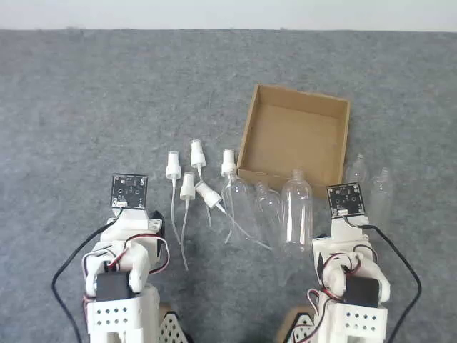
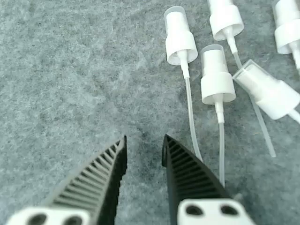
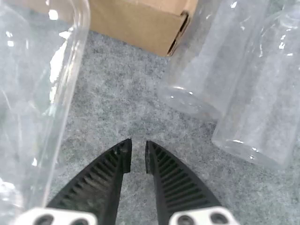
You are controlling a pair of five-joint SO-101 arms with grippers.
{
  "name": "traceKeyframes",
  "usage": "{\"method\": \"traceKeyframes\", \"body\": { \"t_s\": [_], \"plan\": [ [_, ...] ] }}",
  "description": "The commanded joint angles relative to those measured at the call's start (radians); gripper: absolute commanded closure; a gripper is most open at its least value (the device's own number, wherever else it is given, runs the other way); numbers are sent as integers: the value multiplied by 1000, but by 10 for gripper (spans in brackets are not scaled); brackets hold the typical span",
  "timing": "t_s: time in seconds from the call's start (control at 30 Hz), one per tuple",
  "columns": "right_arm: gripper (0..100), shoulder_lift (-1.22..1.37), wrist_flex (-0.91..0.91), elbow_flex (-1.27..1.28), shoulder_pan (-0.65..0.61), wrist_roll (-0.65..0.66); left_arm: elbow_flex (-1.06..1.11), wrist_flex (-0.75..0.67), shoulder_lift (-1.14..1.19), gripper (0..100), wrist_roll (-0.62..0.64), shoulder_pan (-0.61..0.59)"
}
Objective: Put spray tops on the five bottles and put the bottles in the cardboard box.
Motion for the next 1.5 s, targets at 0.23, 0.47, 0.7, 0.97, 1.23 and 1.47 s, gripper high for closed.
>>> {"method": "traceKeyframes", "body": {
  "t_s": [0.23,0.47,0.7,0.97,1.23,1.47],
  "plan": [
    [978,-18,-4,21,12,5,-8,5,-17,891,-6,-6],
    [977,-18,-30,-41,47,6,-8,5,-17,891,-6,-6],
    [980,-18,-119,-48,62,267,-8,5,-17,891,-6,-5],
    [971,-12,-35,-227,64,301,-8,5,-17,891,-6,-5],
    [905,108,2,-468,64,296,-8,5,-17,891,-6,-5],
    [902,653,-140,-713,159,196,-8,5,-17,891,-6,-5]
  ]
}}
